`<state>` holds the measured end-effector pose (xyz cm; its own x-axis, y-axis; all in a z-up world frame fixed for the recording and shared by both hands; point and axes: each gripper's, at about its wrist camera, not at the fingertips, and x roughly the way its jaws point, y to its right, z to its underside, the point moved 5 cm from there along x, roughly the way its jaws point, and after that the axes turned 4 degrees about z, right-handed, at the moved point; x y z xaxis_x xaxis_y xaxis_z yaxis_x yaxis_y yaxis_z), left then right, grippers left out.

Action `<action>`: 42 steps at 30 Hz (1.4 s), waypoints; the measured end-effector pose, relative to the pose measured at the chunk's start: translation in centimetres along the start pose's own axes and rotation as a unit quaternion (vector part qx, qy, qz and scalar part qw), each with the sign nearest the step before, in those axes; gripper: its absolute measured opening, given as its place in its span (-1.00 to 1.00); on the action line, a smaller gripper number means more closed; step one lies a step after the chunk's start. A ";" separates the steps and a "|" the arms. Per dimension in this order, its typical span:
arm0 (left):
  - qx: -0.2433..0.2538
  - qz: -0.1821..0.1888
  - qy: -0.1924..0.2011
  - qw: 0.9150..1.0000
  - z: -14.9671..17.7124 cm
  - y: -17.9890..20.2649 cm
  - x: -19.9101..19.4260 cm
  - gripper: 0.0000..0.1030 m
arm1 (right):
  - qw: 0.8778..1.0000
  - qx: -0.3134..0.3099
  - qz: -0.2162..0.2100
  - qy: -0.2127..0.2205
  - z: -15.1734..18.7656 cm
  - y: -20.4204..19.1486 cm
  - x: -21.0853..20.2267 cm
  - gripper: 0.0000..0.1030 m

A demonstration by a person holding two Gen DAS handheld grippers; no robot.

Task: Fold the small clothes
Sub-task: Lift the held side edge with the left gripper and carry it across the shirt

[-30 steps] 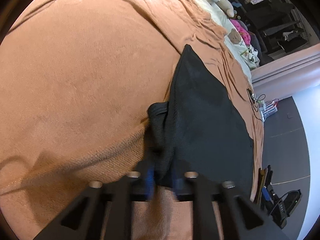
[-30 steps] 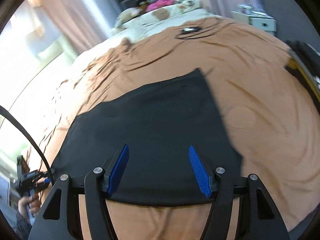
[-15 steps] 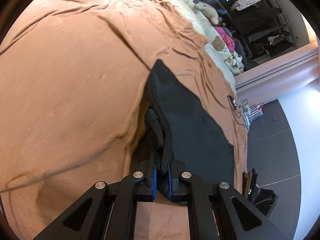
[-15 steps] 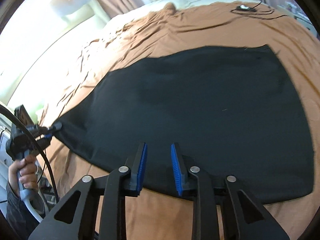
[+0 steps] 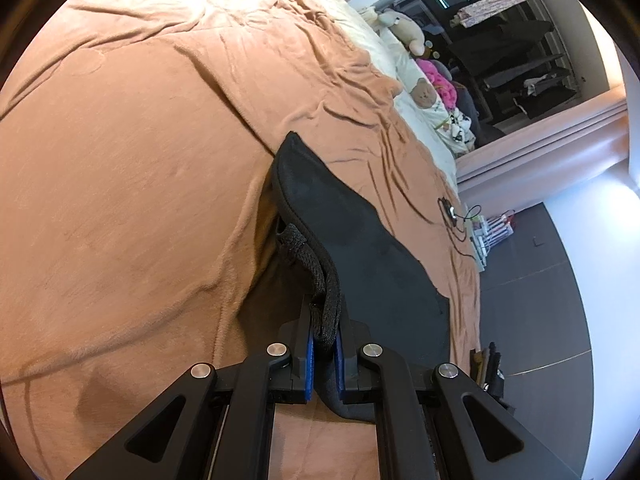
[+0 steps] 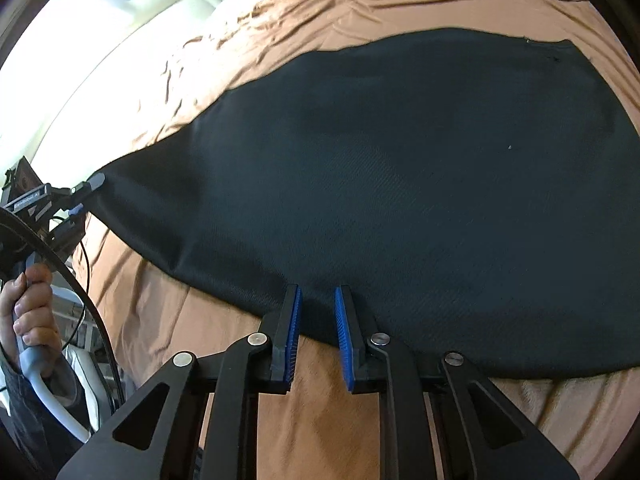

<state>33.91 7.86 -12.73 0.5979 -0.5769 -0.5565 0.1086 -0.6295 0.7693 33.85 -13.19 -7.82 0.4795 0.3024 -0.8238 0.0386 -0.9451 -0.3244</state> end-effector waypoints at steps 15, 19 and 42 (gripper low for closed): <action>-0.032 -0.012 0.000 0.999 1.0 -1.4 0.5 -0.85 | 0.998 -0.010 0.054 -0.014 -4.1 0.1 0.1 -0.72; -0.047 -0.005 0.002 0.999 0.9 -1.9 0.4 -0.85 | 0.998 0.001 0.062 -0.015 -5.8 0.2 1.6 -0.72; -0.102 -0.015 0.017 0.994 1.2 -3.6 0.1 -0.85 | 0.992 0.077 0.095 0.009 -17.5 0.2 6.8 -0.72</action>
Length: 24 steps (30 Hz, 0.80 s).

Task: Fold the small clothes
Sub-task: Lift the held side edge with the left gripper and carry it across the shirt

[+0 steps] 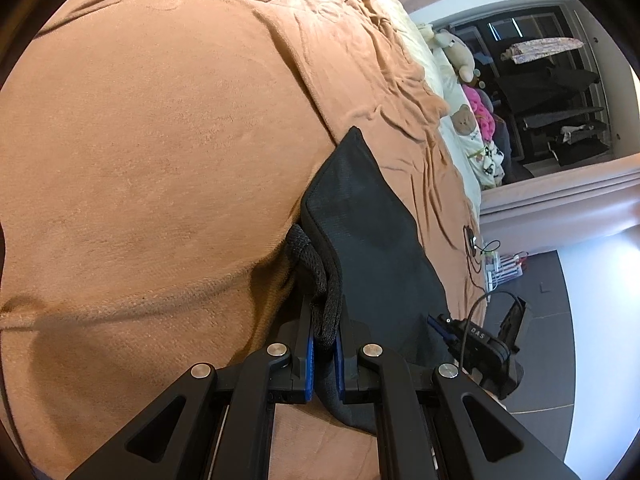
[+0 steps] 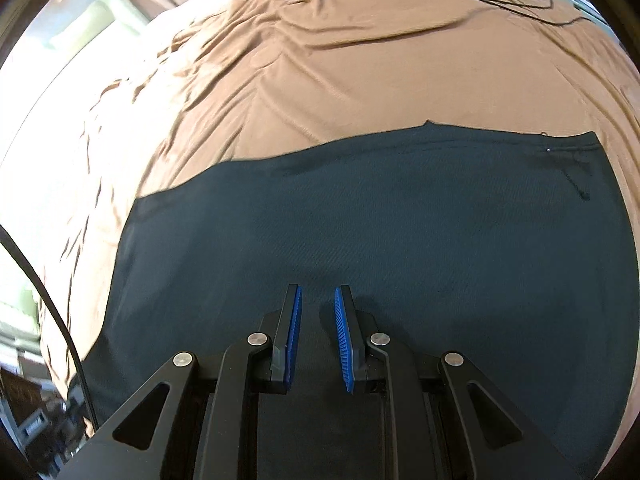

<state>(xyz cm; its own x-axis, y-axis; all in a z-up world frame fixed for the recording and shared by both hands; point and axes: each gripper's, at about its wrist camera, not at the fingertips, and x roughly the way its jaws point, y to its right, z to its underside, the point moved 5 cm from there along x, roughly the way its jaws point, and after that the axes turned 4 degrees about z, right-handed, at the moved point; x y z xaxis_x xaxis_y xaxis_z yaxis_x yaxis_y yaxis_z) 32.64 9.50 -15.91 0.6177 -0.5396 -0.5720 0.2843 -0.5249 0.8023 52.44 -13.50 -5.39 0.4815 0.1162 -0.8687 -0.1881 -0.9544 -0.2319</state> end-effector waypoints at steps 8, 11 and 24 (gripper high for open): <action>-0.010 -0.010 0.004 1.000 0.0 -0.1 0.3 -0.85 | 1.000 0.014 -0.002 -0.005 -2.0 1.2 2.9 -0.72; -0.011 -0.015 0.005 1.000 0.0 -0.2 0.5 -0.85 | 1.000 0.001 0.001 0.000 -3.2 0.9 3.8 -0.72; -0.019 0.044 0.031 0.998 -0.4 1.4 -1.0 -0.85 | 0.998 -0.032 -0.048 -0.024 -1.9 1.1 2.2 -0.64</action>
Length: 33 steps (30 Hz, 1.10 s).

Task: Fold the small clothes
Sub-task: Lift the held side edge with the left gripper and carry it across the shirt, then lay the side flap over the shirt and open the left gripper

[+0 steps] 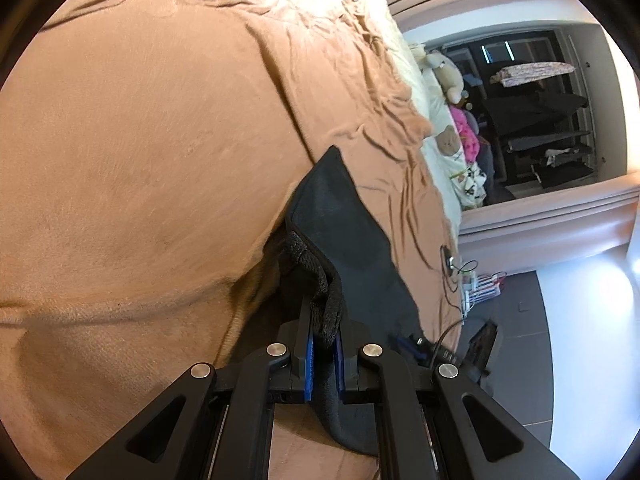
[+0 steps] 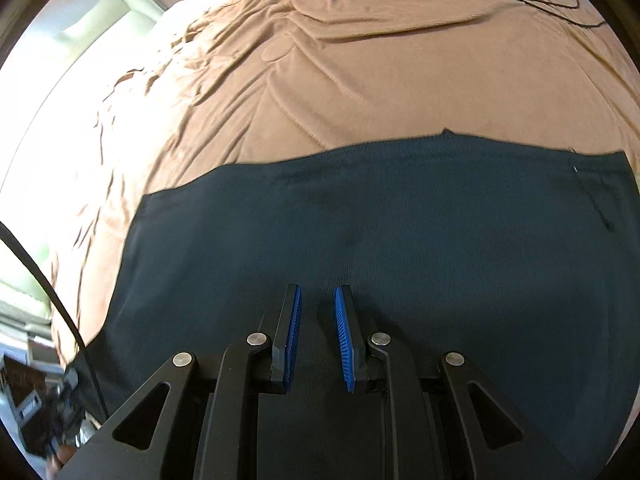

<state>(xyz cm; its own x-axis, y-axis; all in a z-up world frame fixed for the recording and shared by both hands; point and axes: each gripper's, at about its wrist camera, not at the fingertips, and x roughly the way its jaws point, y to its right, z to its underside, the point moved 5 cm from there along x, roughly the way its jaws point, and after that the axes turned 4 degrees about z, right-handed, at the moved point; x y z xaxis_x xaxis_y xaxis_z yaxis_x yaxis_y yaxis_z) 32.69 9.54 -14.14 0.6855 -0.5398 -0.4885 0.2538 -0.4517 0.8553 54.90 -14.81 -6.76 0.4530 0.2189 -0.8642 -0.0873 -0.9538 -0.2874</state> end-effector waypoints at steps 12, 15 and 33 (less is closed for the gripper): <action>0.031 0.051 -0.009 0.998 -0.5 3.8 0.0 -0.85 | 0.998 -0.050 -0.026 -0.040 6.4 -1.5 -1.3 -0.56; 0.039 0.064 -0.012 0.997 -0.7 4.7 0.2 -0.85 | 0.997 -0.059 -0.024 -0.039 7.5 -2.3 -1.7 -0.56; 0.091 0.096 -0.046 0.990 0.3 9.7 2.1 -0.85 | 0.992 -0.101 -0.034 -0.062 13.8 -5.0 -0.9 -0.56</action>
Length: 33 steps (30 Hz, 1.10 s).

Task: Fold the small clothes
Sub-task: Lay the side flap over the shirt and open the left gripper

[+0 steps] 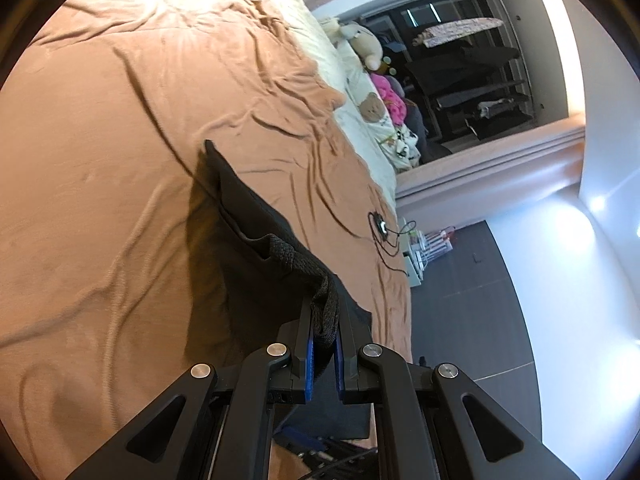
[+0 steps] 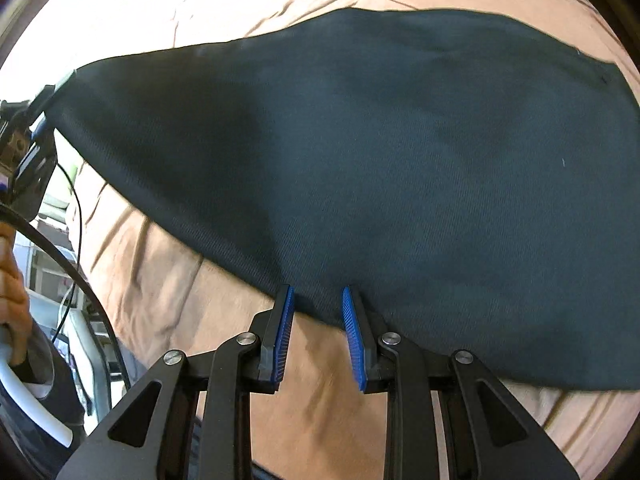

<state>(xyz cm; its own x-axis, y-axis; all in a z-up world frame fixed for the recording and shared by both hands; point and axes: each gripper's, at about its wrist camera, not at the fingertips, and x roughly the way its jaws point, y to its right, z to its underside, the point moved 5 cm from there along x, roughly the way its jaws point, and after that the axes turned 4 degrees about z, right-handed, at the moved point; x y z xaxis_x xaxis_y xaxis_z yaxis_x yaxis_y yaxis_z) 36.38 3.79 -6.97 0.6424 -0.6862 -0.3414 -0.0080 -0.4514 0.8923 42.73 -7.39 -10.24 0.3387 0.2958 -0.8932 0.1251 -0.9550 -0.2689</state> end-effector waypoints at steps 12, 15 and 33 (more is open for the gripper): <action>0.056 0.026 -0.042 0.997 1.6 5.5 4.2 -0.85 | 0.999 0.008 -0.025 0.027 2.1 0.8 -1.5 -0.56; 0.066 0.037 -0.056 0.996 2.1 7.0 5.7 -0.85 | 0.998 0.020 -0.030 0.044 2.5 2.4 -2.8 -0.53; 0.132 0.027 -0.161 0.978 9.1 12.4 13.6 -0.85 | 0.976 0.147 0.000 0.159 7.0 13.3 -9.0 0.30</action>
<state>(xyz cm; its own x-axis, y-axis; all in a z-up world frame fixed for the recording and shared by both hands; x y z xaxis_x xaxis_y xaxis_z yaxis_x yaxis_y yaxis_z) 38.03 -16.38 -3.21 0.3608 -0.8379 -0.4097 -0.2603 -0.5123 0.8184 34.86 -22.89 -8.29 0.6168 0.2426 -0.7488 -0.1320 -0.9060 -0.4023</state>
